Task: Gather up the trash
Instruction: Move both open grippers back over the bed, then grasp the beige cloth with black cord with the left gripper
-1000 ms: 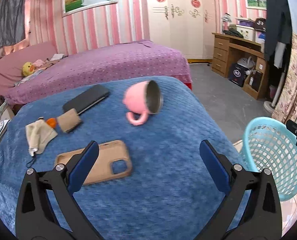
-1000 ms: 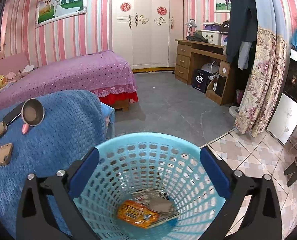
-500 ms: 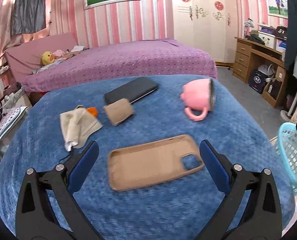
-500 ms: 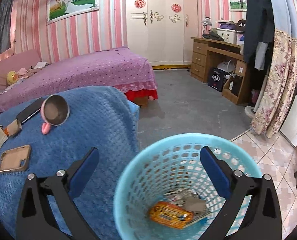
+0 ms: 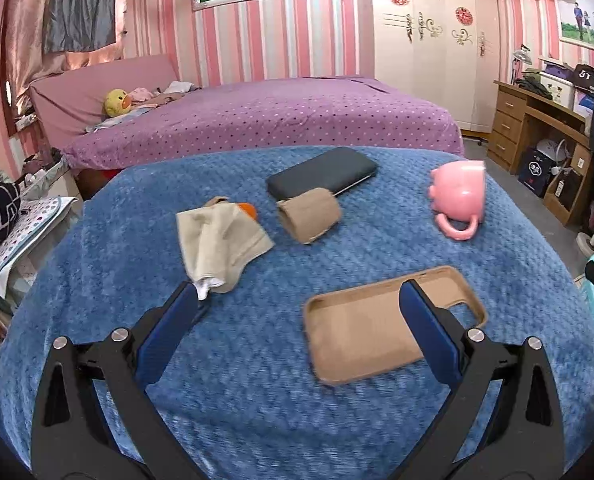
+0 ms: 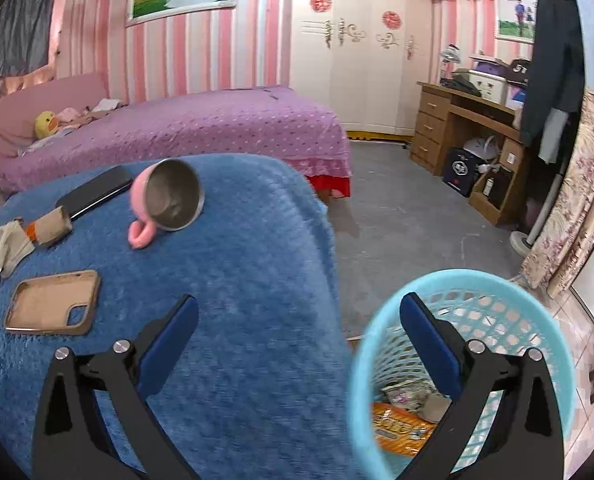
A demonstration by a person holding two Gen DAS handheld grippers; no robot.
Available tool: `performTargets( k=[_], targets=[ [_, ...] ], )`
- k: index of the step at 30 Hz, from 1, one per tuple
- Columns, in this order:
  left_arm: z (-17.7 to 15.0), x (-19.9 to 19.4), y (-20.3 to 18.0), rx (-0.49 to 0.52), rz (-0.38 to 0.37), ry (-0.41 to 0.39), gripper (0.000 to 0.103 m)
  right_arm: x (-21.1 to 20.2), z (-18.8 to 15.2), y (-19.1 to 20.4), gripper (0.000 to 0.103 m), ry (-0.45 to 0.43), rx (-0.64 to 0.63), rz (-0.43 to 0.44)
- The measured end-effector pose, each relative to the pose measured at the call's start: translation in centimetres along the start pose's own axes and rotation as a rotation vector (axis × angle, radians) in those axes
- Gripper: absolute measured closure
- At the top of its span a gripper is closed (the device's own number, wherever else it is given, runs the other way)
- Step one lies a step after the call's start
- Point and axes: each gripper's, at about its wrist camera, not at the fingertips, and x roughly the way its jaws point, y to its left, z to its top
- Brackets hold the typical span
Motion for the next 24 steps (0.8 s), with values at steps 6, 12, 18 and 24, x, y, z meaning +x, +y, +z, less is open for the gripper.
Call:
performTargets(
  k=[6,12,18,24],
  targets=[
    [-0.4,1.1,1.8,-0.005,0.025,0.024,0.006,0.2,0.0,2.2,0.004,0.001,-0.026,0.024],
    [-0.7,2.1,3.9,-0.048,0.042,0.047,0.006,0.7,0.1,3.8,0.004,-0.011,-0.045,0.051],
    [-0.5,3.0,5.4,-0.088,0.067,0.052,0.006,0.9,0.6,5.1,0.004,-0.023,-0.063,0.071],
    [0.0,4.0,6.5,-0.116,0.083,0.051,0.006,1.2,1.4,6.3,0.005,-0.047,-0.061,0.093]
  ],
)
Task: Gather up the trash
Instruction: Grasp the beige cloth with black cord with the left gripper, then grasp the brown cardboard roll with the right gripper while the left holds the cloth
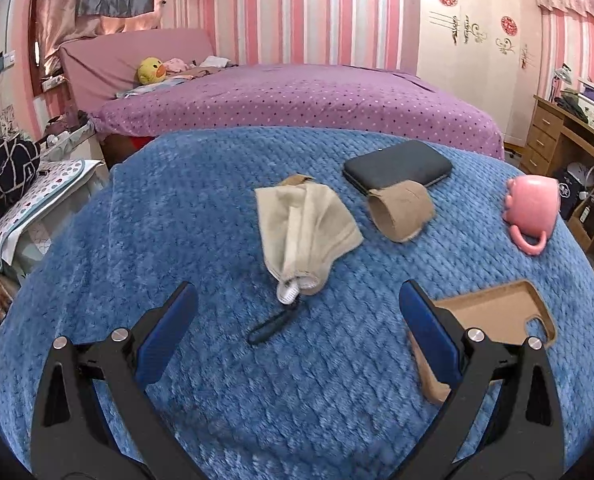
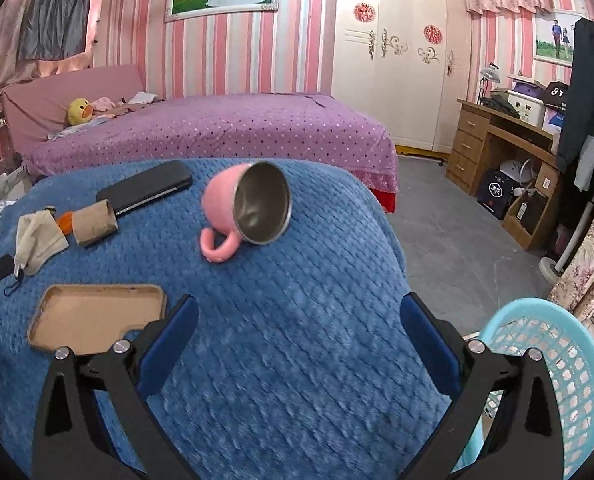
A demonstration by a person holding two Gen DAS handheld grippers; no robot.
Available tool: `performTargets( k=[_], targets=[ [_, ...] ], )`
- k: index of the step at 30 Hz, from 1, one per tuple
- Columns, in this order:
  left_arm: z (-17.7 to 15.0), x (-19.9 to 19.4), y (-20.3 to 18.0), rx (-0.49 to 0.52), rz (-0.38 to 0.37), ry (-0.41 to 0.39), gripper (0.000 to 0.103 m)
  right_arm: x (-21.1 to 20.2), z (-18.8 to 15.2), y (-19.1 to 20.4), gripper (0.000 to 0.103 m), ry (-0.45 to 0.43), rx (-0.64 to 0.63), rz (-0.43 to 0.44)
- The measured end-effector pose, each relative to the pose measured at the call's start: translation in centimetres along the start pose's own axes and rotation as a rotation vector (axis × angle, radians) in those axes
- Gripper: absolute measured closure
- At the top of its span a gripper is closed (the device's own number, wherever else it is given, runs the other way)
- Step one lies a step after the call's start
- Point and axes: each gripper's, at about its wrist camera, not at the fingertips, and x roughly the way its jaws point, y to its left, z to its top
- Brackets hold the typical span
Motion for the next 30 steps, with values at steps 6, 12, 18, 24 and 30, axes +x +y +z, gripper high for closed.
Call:
performTargets(
  k=[6,12,18,24,30],
  targets=[
    [0.6,1.5,1.7,-0.033,0.008,0.027,0.006,0.6,0.3,1.2,0.005,-0.001,-0.034,-0.003],
    [1.9,3.8,2.9,-0.076,-0.002,0.070,0.006,1.3,0.2,1.1,0.004,0.026,-0.025,-0.013],
    [2.6,5.2,2.2,-0.059,-0.096,0.099,0.034,1.8,0.2,1.5,0.004,0.047,-0.031,-0.014],
    [2.2,5.1,1.1,0.011,-0.134,0.102,0.082,1.7,0.0,3.0,0.004,0.043,-0.090,-0.022],
    [3.1,1.8,4.2,-0.010,-0.137,0.032,0.083,0.8,-0.3,5.2,0.005,0.034,-0.129,0.005]
  ],
)
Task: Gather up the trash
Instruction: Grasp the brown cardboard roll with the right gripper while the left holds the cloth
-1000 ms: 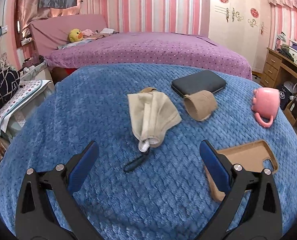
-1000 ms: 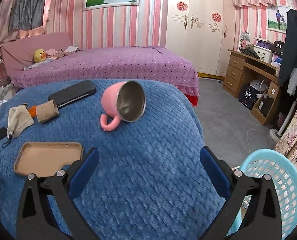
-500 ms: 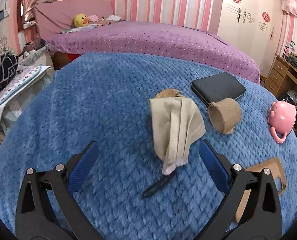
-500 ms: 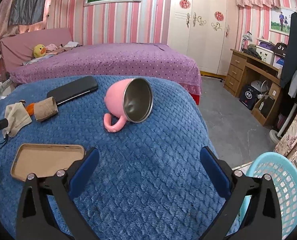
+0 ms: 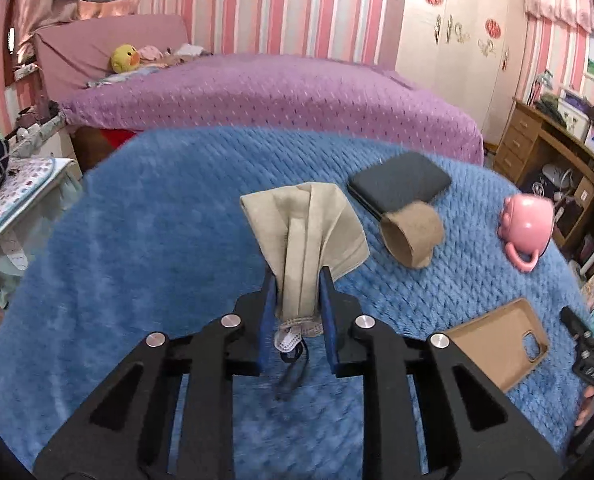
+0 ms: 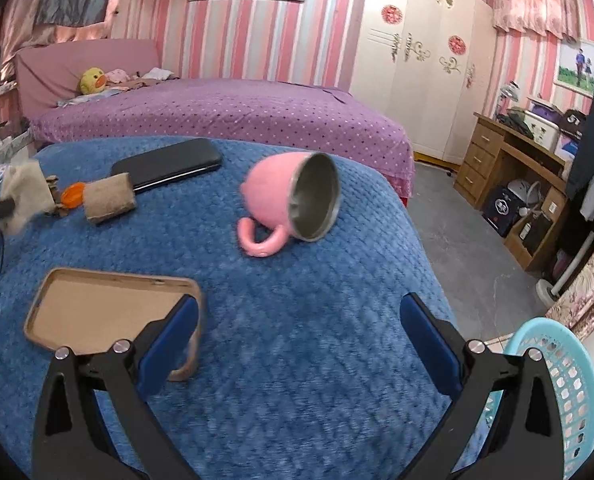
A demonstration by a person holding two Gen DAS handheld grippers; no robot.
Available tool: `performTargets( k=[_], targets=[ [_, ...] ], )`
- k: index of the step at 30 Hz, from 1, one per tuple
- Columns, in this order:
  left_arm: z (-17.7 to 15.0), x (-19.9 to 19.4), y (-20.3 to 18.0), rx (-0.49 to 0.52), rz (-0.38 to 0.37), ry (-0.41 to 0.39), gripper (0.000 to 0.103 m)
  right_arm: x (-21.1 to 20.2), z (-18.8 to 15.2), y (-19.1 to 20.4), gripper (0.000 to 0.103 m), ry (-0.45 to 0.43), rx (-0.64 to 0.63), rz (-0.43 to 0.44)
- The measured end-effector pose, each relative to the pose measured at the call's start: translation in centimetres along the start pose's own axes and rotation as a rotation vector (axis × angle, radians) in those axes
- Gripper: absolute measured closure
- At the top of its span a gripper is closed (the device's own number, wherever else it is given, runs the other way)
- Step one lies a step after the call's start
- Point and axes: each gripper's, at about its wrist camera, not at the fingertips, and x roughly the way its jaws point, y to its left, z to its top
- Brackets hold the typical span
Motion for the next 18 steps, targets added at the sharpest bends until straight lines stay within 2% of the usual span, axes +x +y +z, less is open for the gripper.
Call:
performTargets(
  k=[2,4,10,18],
  targets=[
    [0.3,-0.8,1.2,-0.005,0.018,-0.009,0.083,-0.2,0.2,0.9,0.005,0.000,-0.005,0.036],
    [0.5,-1.2,2.6,-0.014,0.070,-0.022,0.083,0.0,0.6,2.0,0.005,0.009,-0.020,0.077],
    [1.0,-1.0,5.7,-0.094,0.119,-0.025,0.083,1.5,2.7,7.0,0.005,0.010,-0.067,0.195],
    [0.9,-0.9,7.3,-0.109,0.134,-0.025,0.083,4.5,6.5,14.1,0.005,0.018,-0.210,0.231]
  ],
)
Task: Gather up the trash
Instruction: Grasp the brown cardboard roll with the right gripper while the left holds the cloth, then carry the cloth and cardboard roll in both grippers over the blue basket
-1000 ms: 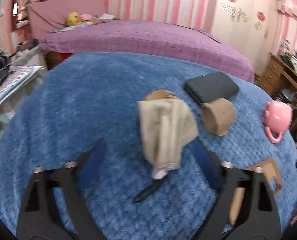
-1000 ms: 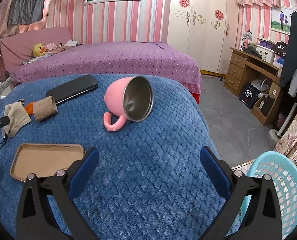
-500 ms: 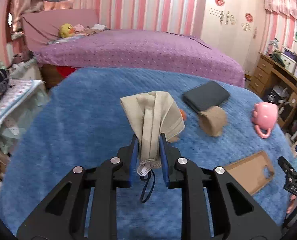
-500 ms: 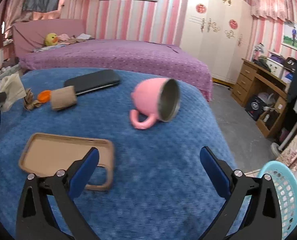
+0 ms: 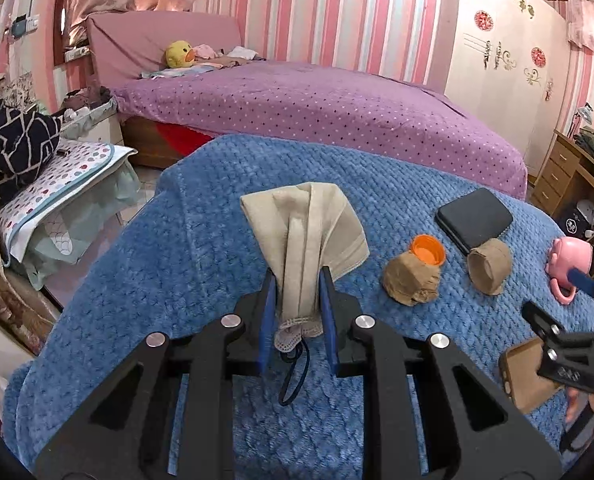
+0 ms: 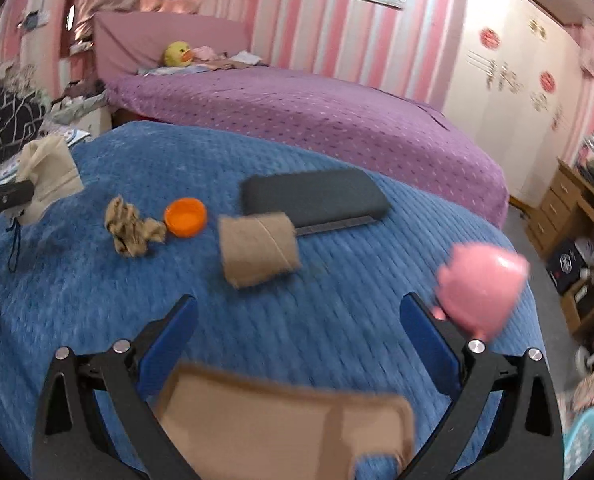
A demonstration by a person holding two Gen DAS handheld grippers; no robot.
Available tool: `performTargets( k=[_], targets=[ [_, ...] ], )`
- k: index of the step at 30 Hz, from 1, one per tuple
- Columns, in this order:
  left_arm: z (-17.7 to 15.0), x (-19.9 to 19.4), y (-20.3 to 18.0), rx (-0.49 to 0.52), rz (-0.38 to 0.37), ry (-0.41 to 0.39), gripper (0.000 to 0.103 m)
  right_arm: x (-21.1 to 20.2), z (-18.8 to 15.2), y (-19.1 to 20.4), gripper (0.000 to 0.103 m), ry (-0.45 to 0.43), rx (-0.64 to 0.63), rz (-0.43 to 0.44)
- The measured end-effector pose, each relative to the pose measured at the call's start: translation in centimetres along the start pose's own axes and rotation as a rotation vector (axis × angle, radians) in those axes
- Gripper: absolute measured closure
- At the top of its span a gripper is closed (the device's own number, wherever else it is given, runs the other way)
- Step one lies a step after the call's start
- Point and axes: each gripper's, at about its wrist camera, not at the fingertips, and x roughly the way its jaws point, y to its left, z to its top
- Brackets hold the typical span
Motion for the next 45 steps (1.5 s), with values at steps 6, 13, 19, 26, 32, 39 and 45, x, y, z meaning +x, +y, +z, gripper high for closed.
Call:
performTargets(
  k=[6,13,19,26,32,39,45],
  targets=[
    [-0.2,1.0,1.6,-0.040,0.014,0.037,0.083,3.1,1.9,0.3,0.006,0.049,0.008,0.037],
    [-0.2,1.1,1.4,-0.028,0.015,0.036,0.083,6.3,2.6,2.3,0.033,0.124,-0.057,0.095],
    [-0.2,0.8,0.6,-0.012,0.012,0.033,0.083,5.2,2.5,1.5,0.050,0.092,-0.051,0.096],
    [-0.2,-0.5,-0.1,-0.002,0.003,0.015,0.083,0.7,1.9,-1.3,0.050,-0.004,-0.035,0.017],
    [-0.5,-2.6,-2.0,0.032,-0.028,-0.014,0.083,-3.1,0.9,-4.0,0.050,-0.048,-0.001,-0.036],
    [-2.2,-5.2,-6.0,0.074,-0.111,-0.018,0.083,-7.8,-2.4,-7.3,0.050,-0.062,0.053,-0.105],
    [-3.9,-7.3,-10.3,0.146,-0.171,-0.028,0.083,-11.9,-6.1,-10.5,0.050,-0.059,0.105,-0.176]
  ],
)
